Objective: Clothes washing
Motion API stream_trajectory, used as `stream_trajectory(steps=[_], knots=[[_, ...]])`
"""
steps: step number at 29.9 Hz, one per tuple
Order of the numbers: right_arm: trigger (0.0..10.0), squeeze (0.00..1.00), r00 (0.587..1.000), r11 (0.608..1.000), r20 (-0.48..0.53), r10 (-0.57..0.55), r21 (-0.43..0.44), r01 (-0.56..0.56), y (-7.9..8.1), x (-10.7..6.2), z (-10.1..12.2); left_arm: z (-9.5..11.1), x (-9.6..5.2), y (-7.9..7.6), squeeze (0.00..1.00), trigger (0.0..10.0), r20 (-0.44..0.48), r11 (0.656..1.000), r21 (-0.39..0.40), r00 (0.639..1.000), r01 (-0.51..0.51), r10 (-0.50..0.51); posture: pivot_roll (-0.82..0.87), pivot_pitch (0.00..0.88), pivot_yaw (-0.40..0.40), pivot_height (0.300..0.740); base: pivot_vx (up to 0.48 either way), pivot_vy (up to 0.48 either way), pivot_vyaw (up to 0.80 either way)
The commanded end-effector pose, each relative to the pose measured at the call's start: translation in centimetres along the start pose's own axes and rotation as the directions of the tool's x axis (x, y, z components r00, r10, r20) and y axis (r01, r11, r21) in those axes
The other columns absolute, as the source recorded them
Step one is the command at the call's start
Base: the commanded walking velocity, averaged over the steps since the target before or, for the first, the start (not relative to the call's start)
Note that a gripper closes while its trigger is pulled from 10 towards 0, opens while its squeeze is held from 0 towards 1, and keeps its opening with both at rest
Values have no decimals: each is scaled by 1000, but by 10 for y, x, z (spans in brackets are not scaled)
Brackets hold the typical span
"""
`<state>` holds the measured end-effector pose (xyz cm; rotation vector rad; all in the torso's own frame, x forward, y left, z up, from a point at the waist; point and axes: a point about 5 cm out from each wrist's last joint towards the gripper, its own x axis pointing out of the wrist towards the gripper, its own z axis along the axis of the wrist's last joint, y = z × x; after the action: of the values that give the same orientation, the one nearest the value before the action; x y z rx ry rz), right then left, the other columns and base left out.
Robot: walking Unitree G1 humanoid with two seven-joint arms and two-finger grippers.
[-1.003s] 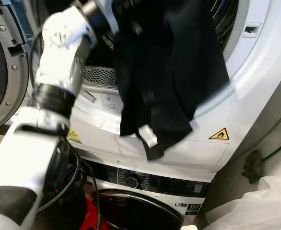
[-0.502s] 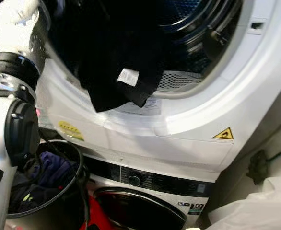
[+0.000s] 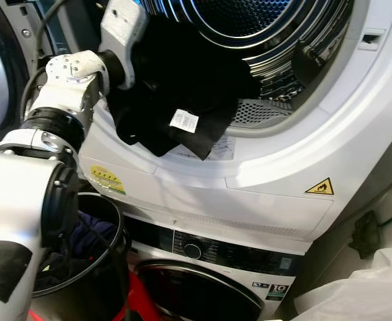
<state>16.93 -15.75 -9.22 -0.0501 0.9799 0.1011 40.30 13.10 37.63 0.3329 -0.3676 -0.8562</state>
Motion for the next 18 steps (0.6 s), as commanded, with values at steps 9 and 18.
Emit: stream_trajectory(steps=[9,18], knots=[[10000,0,1000,999,11,-21,30,21,-3,-1,-2,74,29,-14,0,10000,409,982,-125,909,141,-78,-36,0,69,740,0,0,0],[10000,0,998,998,29,-56,35,55,-10,-1,1,95,43,-23,0,10000,497,979,-161,867,123,-27,-64,0,76,740,0,0,0]])
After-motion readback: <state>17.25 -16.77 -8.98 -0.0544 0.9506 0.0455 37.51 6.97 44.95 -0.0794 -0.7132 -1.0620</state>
